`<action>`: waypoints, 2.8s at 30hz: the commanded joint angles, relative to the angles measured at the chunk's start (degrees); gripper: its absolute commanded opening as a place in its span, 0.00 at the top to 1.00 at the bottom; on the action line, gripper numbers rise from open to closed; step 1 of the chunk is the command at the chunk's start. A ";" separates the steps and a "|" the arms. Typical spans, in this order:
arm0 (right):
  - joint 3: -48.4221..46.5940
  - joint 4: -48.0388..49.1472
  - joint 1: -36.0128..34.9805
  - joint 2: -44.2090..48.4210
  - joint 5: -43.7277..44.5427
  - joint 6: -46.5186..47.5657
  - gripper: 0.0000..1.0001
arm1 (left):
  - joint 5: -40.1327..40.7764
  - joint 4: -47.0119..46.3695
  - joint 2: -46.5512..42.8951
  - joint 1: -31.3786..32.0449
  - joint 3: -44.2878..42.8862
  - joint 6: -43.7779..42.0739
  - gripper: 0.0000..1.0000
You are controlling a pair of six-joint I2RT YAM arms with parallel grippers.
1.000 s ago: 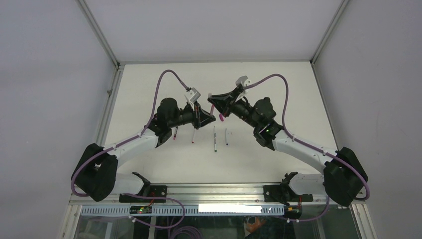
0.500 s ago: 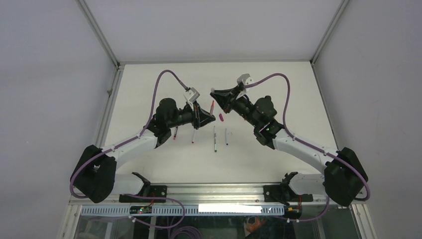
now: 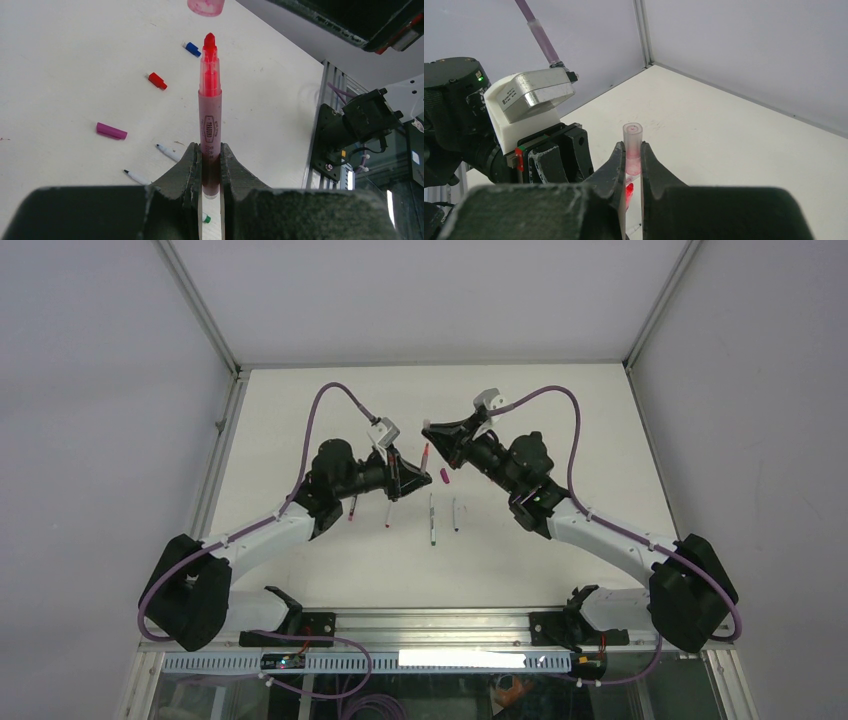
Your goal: Insert the pens into the pen caps
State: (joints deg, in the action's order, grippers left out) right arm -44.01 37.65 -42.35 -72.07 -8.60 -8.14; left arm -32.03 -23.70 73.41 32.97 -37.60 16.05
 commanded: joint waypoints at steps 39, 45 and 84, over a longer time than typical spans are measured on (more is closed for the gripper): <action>-5.15 -24.51 -1.26 -3.71 -0.23 -15.23 1.00 | 19.27 -4.23 -8.33 0.25 0.32 -7.85 1.00; -6.59 -28.94 -2.68 -5.51 2.66 -18.53 1.00 | 21.71 -3.93 -5.73 0.25 -3.41 -7.79 1.00; -11.80 -40.98 -12.73 -15.92 16.35 -23.09 1.00 | 32.88 4.45 -2.00 0.25 -11.67 -12.68 1.00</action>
State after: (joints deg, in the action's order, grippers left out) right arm -57.01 12.91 -50.15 -84.47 11.09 -28.69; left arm -7.73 -3.68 72.23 34.13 -41.98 3.99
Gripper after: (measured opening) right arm 0.095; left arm 0.105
